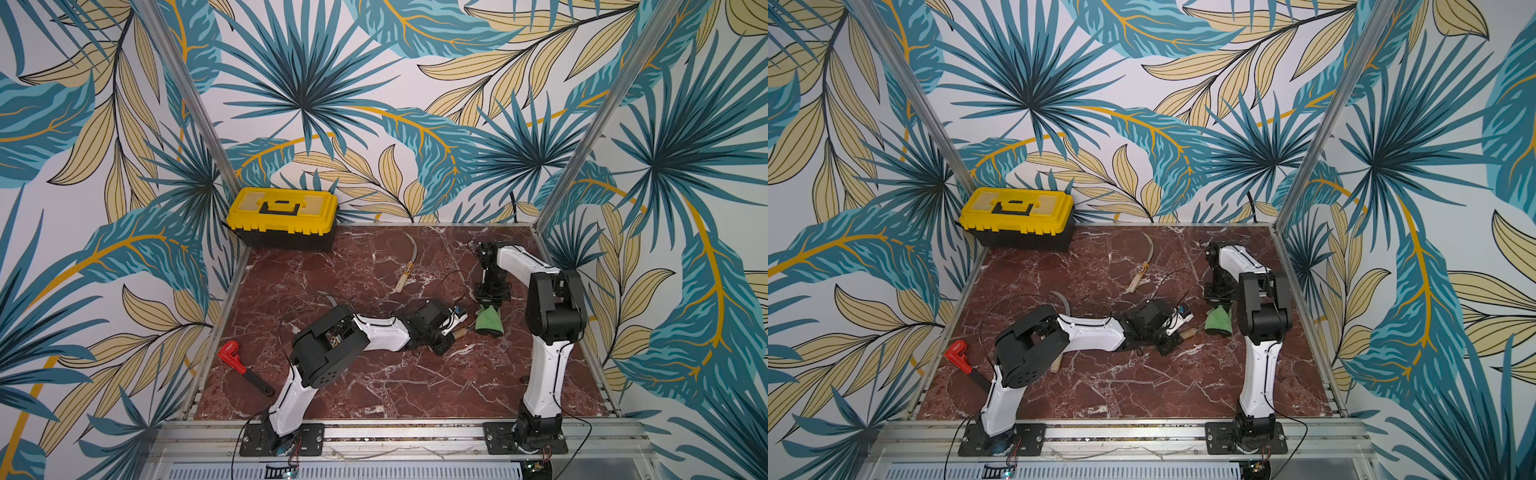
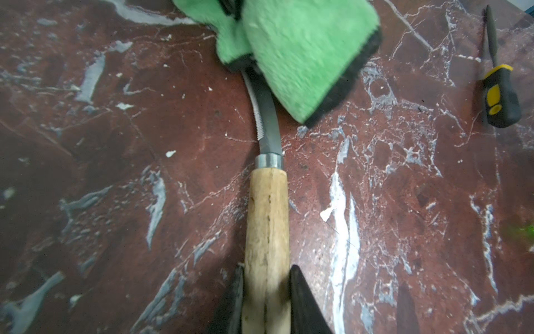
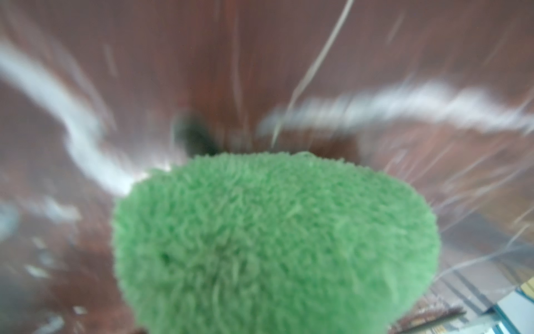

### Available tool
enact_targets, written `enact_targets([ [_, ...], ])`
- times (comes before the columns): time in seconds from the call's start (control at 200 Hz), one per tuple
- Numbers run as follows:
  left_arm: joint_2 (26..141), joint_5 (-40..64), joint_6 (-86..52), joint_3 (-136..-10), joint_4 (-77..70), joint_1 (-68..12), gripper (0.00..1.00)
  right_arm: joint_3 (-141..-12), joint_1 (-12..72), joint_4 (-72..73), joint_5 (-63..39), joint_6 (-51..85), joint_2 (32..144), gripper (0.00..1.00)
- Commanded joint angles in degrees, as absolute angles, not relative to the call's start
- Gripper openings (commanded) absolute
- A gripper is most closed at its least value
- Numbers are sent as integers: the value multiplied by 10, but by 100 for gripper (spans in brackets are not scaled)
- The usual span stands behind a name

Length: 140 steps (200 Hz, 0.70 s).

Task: Wipe small sickles with rags
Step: Wipe the small sickle at the center of the board.

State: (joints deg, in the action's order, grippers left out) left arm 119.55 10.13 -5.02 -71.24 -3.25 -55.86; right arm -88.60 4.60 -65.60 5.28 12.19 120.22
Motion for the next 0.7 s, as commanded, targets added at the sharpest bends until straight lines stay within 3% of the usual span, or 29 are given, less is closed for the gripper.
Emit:
enact_targets([
  [0.0,1218,96,-71,-700,-6,-559,0,-806,87,-669,-42,112,1197,4],
  [0.175,1217,96,-71,-700,-8,-562,0,-753,97,-642,-56,137,1120,4],
  [0.33,1212,97,-69,-696,-8,-563,0,-809,76,-687,-11,136,1083,4],
  [0.506,1204,95,-69,-689,-8,-564,0,-919,32,-711,24,127,1127,4],
  [0.696,1201,93,-69,-682,-8,-564,0,-1046,14,-721,52,128,1245,5],
])
